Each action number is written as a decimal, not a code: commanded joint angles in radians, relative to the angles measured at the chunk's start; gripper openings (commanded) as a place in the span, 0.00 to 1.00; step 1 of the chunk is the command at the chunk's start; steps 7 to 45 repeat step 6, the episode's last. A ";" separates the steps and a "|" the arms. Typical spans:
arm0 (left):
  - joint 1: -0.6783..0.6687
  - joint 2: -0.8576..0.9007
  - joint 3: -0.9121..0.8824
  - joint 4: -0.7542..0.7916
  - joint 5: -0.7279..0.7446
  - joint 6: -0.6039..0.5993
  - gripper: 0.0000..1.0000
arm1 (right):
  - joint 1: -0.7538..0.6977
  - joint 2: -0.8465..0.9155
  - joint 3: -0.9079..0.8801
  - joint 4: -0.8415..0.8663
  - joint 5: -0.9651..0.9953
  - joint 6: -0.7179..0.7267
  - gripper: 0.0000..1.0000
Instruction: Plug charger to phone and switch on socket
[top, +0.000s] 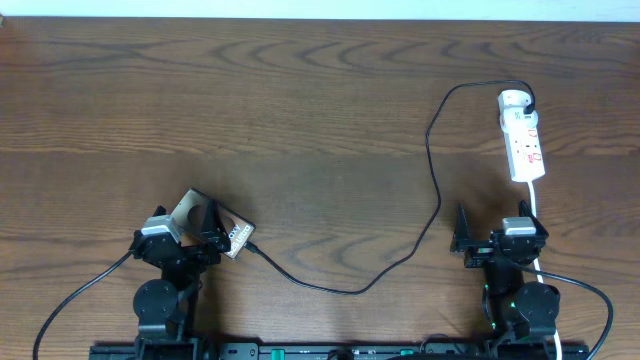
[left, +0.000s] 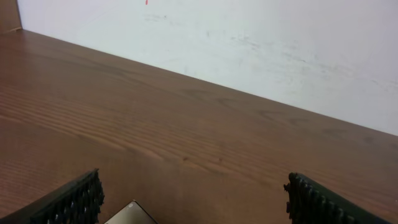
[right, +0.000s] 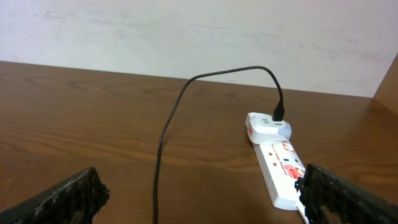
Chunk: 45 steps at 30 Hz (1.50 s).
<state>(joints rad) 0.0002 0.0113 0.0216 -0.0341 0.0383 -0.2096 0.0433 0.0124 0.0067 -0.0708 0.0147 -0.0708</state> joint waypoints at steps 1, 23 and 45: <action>0.006 -0.006 -0.018 -0.039 -0.028 0.002 0.91 | -0.008 -0.006 -0.001 -0.005 -0.006 -0.013 0.99; 0.006 -0.006 -0.018 -0.039 -0.028 0.002 0.91 | -0.008 -0.006 -0.001 -0.005 -0.006 -0.013 0.99; 0.006 -0.006 -0.018 -0.039 -0.028 0.002 0.91 | -0.008 -0.006 -0.001 -0.005 -0.006 -0.013 0.99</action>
